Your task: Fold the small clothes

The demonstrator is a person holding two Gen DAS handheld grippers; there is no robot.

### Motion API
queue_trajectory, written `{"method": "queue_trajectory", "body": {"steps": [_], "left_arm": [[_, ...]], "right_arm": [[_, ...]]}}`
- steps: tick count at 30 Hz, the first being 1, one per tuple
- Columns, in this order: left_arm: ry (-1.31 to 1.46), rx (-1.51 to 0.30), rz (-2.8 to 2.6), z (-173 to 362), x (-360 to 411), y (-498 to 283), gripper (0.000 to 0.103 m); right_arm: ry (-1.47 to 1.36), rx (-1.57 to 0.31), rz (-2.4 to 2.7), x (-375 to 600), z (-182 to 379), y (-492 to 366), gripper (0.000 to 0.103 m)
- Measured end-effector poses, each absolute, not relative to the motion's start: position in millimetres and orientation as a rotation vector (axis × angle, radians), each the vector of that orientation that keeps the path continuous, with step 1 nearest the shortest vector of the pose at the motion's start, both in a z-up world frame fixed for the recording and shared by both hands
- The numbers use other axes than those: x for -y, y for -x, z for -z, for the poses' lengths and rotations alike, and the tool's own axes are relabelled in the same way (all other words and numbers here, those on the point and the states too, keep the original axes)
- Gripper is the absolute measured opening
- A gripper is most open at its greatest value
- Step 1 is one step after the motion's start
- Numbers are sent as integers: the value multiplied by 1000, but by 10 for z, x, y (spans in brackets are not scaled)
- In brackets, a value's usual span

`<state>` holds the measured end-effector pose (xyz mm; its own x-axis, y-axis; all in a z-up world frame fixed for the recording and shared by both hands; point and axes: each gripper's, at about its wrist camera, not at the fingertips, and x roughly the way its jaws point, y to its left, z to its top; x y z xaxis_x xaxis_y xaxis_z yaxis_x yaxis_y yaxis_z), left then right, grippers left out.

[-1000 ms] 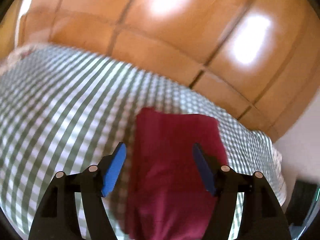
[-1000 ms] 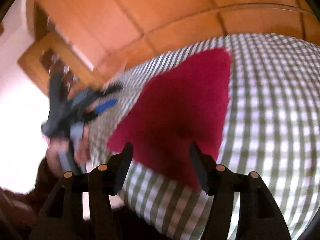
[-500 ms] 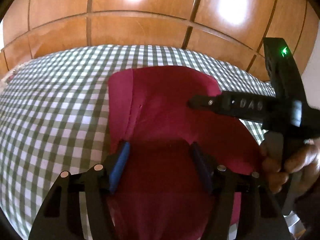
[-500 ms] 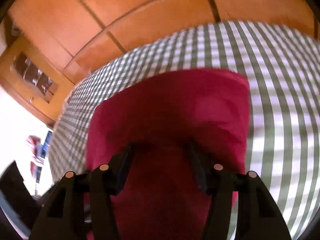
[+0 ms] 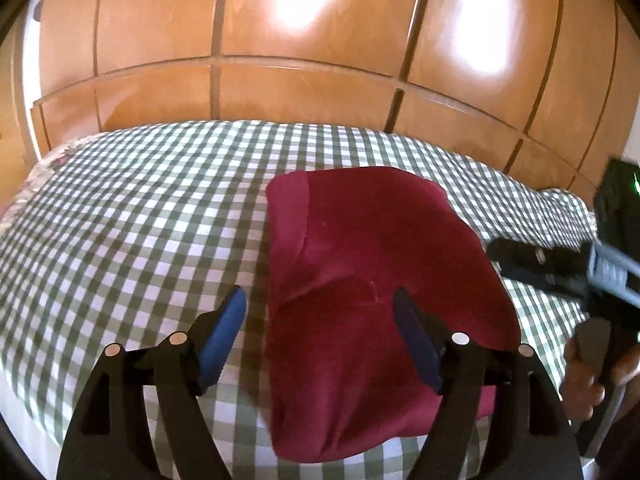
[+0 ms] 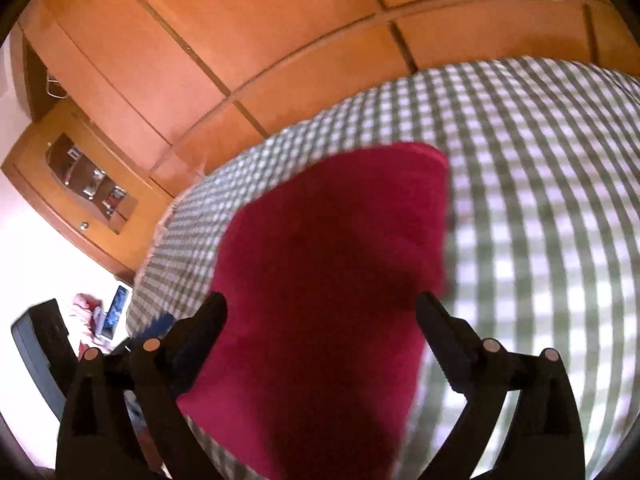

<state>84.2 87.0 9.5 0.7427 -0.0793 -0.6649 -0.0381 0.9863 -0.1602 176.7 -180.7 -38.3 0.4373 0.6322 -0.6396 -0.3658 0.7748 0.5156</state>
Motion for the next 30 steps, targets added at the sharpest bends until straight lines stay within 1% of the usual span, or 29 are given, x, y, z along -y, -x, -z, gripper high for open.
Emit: {"method": "queue_trajectory", "body": {"steps": [4,13,14,15,20,22,24,25,26,27,28,29,30], "left_arm": [[165,-739,19,-86,-867,-821,75],[187,-796,36,87,-867,-779,75],[191,-804,38,117,-874,-779,78],[203,-811,42,152,-891,-778,78],[401,-855,171,411,-1150,-796,78],[506,-869,236,533,-1276,-822,78],[559,-863,288,596,-1348,-833,74],[566,-862,311,604,-1351,-834,66],[577,-863,334,617,-1351,-836,62],[590,-862,346,634,-1347,-837,59],[602,-863,366,636,-1344,-837,53],[615,-860,385,629,-1334,-830,49],[626,-855,398,604,-1310,-820,48]], "right_arm": [[-376,-938,-654,1981,416,-1625,100],[-412,-975,-648,2126,587,-1583,100],[-416,-981,-652,2128,616,-1600,100],[-426,-988,-658,2124,648,-1620,100],[-472,-1073,-734,1966,887,-1786,99],[-464,-1098,-779,1812,945,-1841,94],[-406,-1101,-788,1670,976,-1871,94],[-372,-1098,-776,1621,978,-1871,88],[-351,-1098,-765,1598,974,-1866,84],[-334,-1096,-759,1591,954,-1853,74],[-325,-1087,-752,1601,921,-1832,62],[-315,-1069,-749,1616,875,-1795,57],[-297,-1042,-744,1632,806,-1740,52]]}}
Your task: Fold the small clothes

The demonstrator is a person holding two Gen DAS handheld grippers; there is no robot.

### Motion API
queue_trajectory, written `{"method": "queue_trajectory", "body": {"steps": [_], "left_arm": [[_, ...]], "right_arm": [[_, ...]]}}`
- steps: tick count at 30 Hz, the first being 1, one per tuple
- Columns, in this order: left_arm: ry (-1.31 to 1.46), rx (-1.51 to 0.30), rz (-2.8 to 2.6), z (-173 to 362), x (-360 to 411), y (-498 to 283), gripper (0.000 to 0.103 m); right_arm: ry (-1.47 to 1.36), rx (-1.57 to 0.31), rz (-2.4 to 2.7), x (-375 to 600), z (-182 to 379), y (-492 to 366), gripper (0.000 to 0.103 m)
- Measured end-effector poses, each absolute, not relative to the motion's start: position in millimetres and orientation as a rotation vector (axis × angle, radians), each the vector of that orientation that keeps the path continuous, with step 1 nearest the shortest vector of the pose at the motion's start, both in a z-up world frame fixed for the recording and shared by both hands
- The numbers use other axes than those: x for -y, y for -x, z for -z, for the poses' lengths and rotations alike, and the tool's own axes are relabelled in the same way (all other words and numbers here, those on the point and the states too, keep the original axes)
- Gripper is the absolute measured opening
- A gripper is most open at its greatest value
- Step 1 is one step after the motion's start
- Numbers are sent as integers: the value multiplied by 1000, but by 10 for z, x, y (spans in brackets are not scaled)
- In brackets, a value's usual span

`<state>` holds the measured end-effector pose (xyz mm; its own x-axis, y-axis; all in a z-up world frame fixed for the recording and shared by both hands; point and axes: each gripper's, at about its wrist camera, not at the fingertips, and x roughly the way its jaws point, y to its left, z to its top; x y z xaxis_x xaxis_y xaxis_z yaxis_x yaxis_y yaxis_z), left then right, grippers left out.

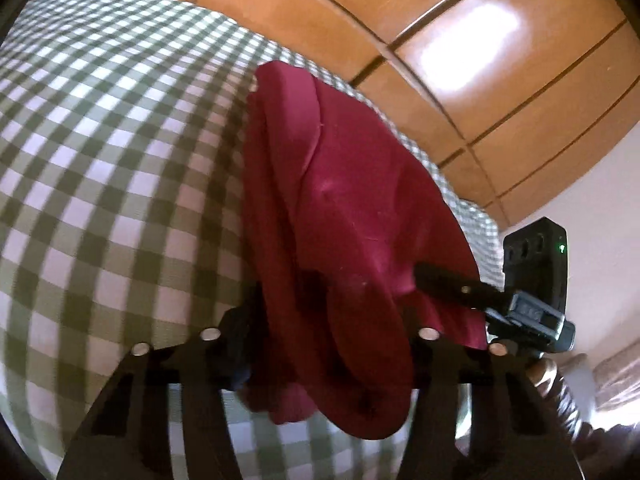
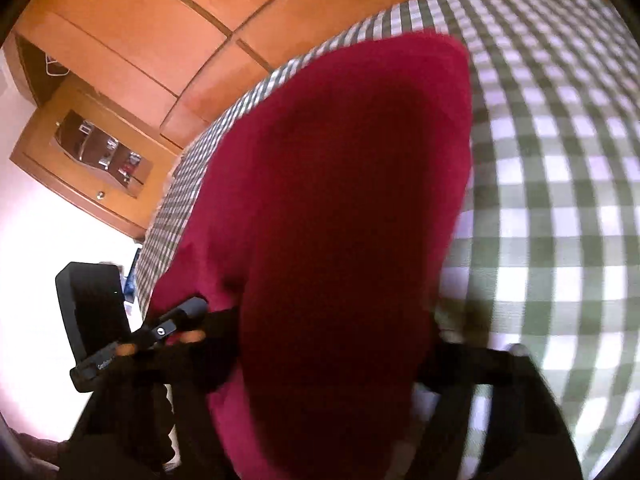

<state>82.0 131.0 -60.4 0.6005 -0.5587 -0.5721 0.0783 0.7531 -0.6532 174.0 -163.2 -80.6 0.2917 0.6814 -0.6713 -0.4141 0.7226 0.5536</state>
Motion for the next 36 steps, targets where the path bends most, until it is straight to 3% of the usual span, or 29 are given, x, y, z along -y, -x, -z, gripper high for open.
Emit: {"method": "queue_trajectory", "body": {"steps": [9,18,23,25,27,32,34,36], "left_arm": [[555,-846,607,147,-563,-1029,45],[318,-901,825,-180,1205,-1803,45],[81,-1018,667,106,1981,-2043,43],[52,-1005,648,119,2091,-2013,46],[-20,-952,604,55,2134,-1978,48],[-88,-816,563,-78,2078,-1783,48],[-91,-826,544,-1,2018,-1827,48],[-98,-849,523,141,1947,-1829,50]], "right_arm": [[-354,-830,-654,2566,255,-1400,47],[-446,-744,-395,4095,132,-1525,47],[-500,-903,-192,4653,704,-1673,63],[-527,-881,-168,4775,777,-1530,77],[-477,-826,-121,4815,668,-1325,81],[-440,-681,-87,4727,235,-1008,72],[-433,-665,-106,4661,166,-1010,59],[-398,-723,-163,4448,219,-1068,52]]}}
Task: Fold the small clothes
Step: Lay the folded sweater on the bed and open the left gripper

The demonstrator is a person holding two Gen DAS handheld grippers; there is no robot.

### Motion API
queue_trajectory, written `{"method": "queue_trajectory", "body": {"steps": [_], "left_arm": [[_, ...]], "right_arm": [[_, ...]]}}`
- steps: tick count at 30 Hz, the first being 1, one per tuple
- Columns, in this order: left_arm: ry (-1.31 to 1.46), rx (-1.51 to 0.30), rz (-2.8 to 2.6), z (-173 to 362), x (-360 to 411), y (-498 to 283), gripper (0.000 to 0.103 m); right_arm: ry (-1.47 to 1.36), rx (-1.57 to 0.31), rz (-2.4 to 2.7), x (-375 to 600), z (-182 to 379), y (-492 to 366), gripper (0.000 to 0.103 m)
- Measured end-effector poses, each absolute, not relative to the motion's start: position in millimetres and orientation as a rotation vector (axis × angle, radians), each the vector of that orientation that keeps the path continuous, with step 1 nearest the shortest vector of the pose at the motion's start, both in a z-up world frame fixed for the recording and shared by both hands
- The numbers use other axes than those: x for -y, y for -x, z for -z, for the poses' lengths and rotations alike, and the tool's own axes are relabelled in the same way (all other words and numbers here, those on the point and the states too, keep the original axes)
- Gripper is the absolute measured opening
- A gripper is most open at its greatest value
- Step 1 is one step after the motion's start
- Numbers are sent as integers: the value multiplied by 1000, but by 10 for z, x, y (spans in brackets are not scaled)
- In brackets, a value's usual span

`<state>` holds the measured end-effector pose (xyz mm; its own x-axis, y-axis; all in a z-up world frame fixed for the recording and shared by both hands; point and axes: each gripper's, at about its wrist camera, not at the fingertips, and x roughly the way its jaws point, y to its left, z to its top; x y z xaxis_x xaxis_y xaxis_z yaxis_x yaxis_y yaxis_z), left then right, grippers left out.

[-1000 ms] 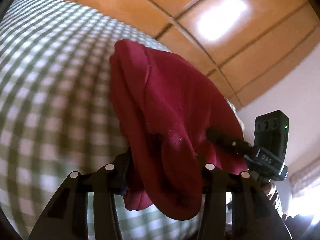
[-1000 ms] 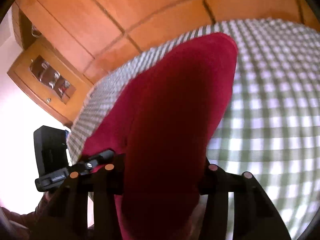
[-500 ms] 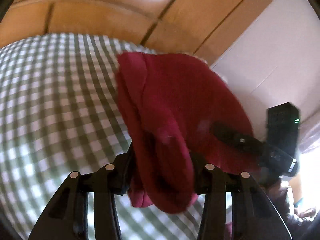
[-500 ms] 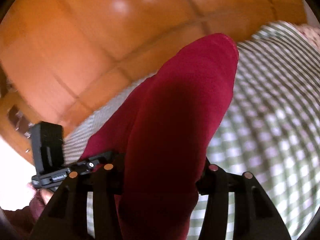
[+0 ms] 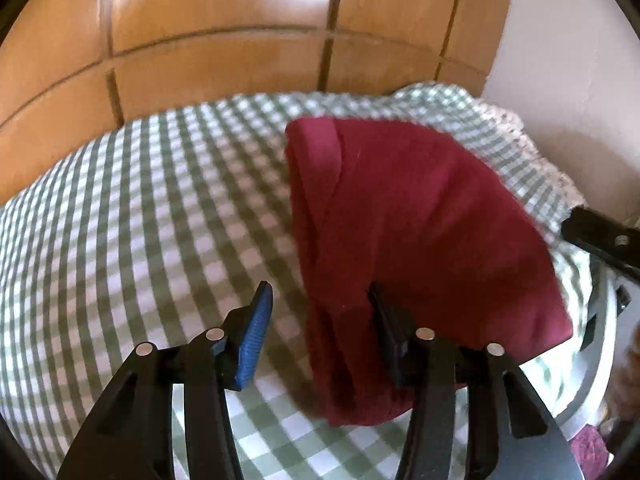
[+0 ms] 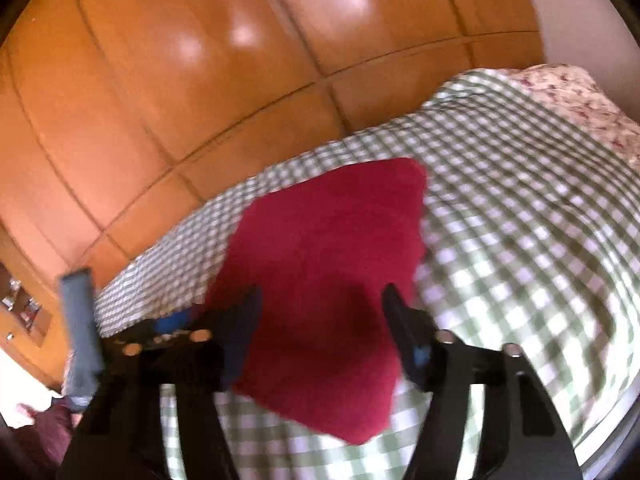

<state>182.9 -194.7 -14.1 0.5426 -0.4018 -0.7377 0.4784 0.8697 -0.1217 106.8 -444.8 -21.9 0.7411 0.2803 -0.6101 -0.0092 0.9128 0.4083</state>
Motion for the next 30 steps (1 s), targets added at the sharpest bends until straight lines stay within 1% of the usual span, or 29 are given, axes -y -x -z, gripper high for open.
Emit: {"method": "queue_trajectory", "body": {"steps": [1,2,3,5,7,9,10,12,13,15,16,18,21,23,24,25,26,28,30], "left_arm": [[-96,-859,518,209,1937,-1840,52],[-94,-858,506,267,1926,-1851,58],[-92,-854,500,302,1951,-1873,61],[-56,-869,503,365,1889,-1926,69],[-46,-880,482,353,1865,-1948,77],[-69,-869,446,277,1861,-1892,78],[-74,-856,428,218,1848,-1834,78],[-76,-800,389,68,1801,-1689,78],[-74,-762,372,-8,1787,-1596,78],[-120,-748,336,-11,1808,-1502,78],[-176,-777,307,89,1874,-1511,78],[-176,-844,311,257,1871,-1586,78],[-127,-841,312,173,1802,-1581,78],[-121,-795,309,15,1733,-1497,78],[-113,-786,310,-31,1706,-1466,79],[-91,-771,310,-116,1637,-1422,83],[-75,-757,307,-165,1595,-1385,88],[-48,-713,296,-302,1520,-1281,89],[-45,-681,285,-394,1453,-1158,91]], "right_arm": [[-362,-756,-157,4338,238,-1096,51],[-313,-811,-135,4252,423,-1116,51],[-318,-839,-132,4225,551,-1150,52],[-346,-783,-133,4240,663,-1079,52],[-359,-778,-118,4233,644,-1081,52],[-369,-779,-88,4202,589,-1061,54],[-358,-780,-80,4185,560,-1049,60],[-327,-779,-61,4093,484,-981,67],[-318,-776,-53,4065,475,-939,69],[-306,-770,-42,4039,456,-882,72],[-304,-783,-40,4069,525,-906,73],[-278,-813,-31,4060,633,-932,73],[-258,-804,-19,4041,599,-896,73],[-289,-786,-22,4068,522,-843,80],[-311,-769,-9,4098,478,-803,87],[-328,-747,12,4125,433,-754,92],[-338,-727,38,4147,395,-711,94],[-348,-693,101,4175,319,-630,99],[-353,-667,150,4166,257,-560,100]]}}
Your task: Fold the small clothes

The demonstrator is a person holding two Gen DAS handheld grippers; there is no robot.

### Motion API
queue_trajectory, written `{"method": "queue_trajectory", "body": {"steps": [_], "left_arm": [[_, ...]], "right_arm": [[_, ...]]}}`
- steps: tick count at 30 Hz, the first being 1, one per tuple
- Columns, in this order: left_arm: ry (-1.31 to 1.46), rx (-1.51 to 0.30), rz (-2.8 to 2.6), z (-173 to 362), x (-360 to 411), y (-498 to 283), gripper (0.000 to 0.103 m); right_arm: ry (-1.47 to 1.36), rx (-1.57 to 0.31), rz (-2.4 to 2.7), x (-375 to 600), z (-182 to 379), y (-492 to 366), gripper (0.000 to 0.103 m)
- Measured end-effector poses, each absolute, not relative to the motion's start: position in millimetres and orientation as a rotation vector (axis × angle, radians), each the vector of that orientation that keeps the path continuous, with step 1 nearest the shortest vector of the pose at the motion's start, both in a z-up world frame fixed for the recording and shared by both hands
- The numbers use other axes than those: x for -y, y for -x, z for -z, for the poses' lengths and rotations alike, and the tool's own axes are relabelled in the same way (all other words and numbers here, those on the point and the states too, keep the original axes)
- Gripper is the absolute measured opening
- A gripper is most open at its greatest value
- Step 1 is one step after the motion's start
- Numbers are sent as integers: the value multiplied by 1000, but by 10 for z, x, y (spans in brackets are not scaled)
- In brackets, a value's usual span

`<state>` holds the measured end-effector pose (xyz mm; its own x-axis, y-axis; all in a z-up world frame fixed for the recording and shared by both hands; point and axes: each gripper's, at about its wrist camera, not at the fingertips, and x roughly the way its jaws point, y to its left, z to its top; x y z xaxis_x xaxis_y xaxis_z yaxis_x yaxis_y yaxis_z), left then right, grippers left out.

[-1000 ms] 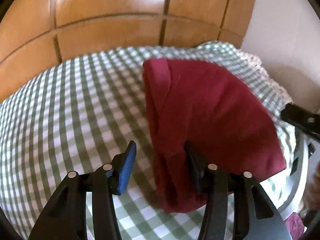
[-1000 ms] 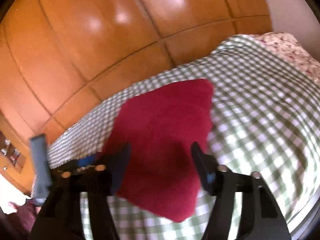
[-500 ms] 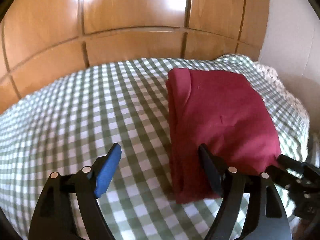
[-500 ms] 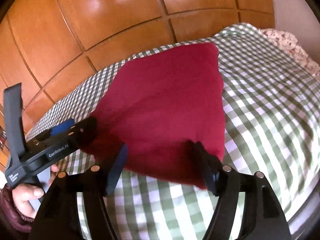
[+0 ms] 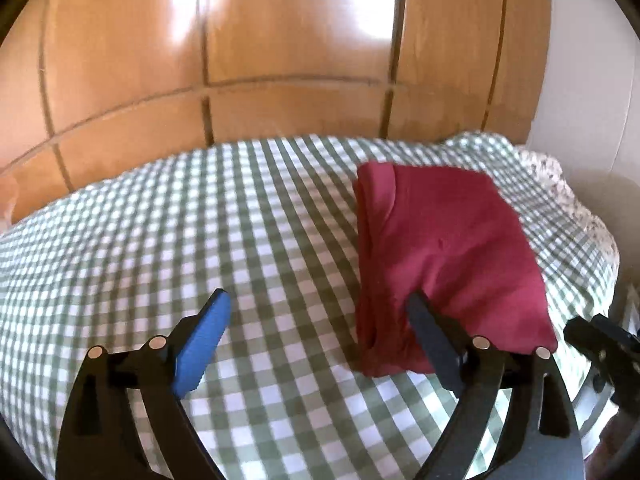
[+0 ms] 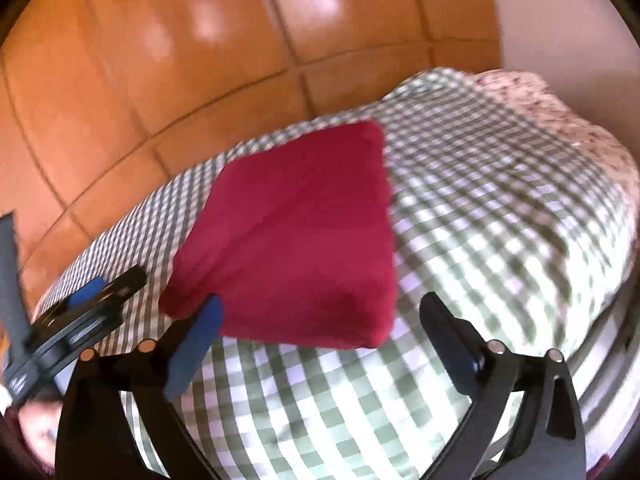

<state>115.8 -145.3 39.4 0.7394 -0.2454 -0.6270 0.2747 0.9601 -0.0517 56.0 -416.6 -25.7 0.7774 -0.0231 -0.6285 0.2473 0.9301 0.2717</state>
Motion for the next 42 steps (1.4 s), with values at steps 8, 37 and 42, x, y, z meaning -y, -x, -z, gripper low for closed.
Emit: {"method": "queue_trajectory", "body": {"steps": [8,37,42], "left_arm": [[-53,-608,269,-621,1339,-812,96],[-57,-608,274,-631,1438,-541,99],[-72,-625,260,-603,1486,-565,99]], "right_arm": [[-264,-623,268,3942,150,-429,101],[-181,-601,378,3825,306,-227,101],[-190,-593,378,3840,322,-222,101]]}}
